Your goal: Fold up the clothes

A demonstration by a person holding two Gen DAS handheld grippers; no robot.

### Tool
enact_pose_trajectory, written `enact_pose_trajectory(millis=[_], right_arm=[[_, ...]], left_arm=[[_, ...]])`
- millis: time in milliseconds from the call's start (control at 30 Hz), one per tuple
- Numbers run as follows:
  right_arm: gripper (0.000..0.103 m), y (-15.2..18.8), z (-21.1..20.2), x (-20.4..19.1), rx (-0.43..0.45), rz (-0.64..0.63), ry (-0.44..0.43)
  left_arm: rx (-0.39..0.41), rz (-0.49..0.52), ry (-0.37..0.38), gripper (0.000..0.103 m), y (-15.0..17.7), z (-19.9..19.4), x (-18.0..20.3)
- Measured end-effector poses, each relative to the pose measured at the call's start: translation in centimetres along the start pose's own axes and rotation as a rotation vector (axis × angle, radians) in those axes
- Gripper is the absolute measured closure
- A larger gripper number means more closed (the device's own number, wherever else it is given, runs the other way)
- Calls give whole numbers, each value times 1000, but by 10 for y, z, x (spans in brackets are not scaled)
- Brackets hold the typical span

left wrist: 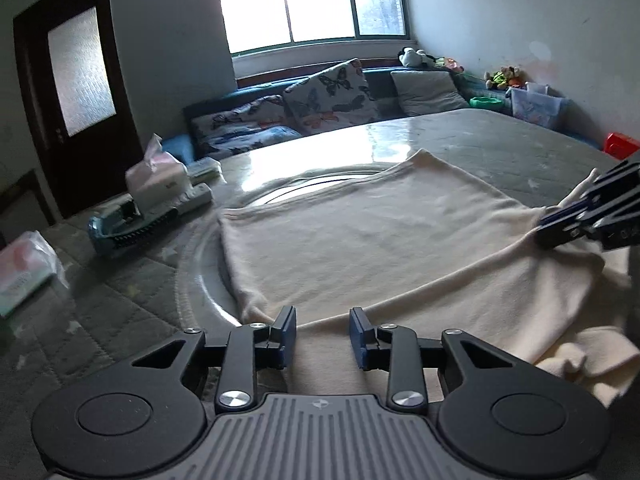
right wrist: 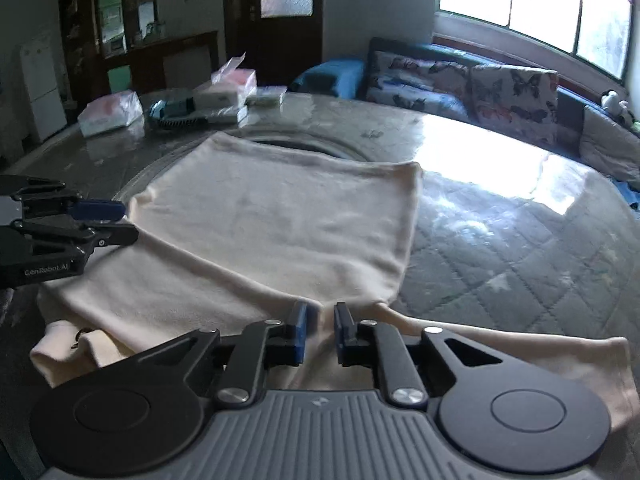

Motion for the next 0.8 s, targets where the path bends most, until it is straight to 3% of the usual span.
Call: enact_pose_trajectory(millis=[200,300,433,533,800], right_arm=[[89,1,-11,1,22,9,-11],[89,15,-3,-9,-22,-15,-34],[89,22,-12,-3,-10,34,-31],[86,21,-31,16,32,84,31],[69,50,-46,109,32,295,353]], left_arm=[[3,2,-4,70,-4,-1,-1],[-11,8,-25,70,-3,2,-1],[-17,1,-37,69,-6,-2,-3],[-9,-14,-3,69,-14,-9,4],[14,19,153,66,-34,-18,62]])
Point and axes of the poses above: each gripper's, at about its wrist camera, not at the fingertips, and z roughly the way its jaws point, x to its right, y to its underside, the point moved 5 cm from there along z, roughly the way its jaws point, and after that the axes turned 1 degree about -z, right-handed, at the moved point
